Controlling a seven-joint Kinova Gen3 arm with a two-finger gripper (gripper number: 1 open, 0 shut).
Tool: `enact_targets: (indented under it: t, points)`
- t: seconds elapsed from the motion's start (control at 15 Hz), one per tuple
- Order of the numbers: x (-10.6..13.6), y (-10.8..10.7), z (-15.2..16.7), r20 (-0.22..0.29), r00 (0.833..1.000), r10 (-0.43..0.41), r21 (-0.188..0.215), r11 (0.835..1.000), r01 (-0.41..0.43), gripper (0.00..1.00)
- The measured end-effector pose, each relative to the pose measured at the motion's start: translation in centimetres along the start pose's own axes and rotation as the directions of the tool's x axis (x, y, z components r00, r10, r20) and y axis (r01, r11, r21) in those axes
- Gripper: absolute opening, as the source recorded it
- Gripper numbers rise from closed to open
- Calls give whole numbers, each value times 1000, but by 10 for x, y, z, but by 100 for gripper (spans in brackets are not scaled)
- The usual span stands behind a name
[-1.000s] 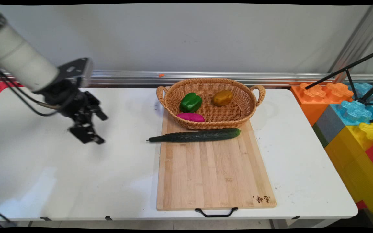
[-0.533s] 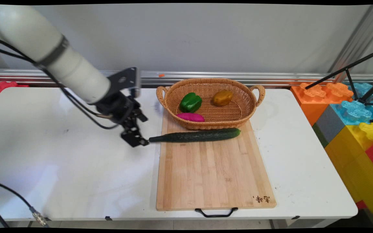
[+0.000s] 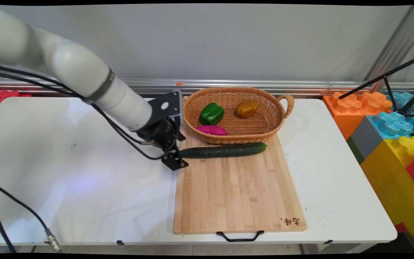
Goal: Pick up the cucumber from the cutting board
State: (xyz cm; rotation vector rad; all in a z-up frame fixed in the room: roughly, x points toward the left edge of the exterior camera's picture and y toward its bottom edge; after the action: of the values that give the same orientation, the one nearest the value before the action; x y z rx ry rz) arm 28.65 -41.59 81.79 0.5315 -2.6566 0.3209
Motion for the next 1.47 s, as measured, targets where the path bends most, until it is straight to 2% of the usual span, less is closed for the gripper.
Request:
enact_targets:
  t: [0.4,1.0,1.07,1.47]
  points:
    - [5,0,37,-10,1000,6,24,1000,-6,100]
    - [8,-3,64,-9,1000,6,42,999,-6,100]
    - [8,-3,65,-9,1000,6,44,999,-6,0]
    - [10,1,67,-10,1000,-4,30,1000,5,0]
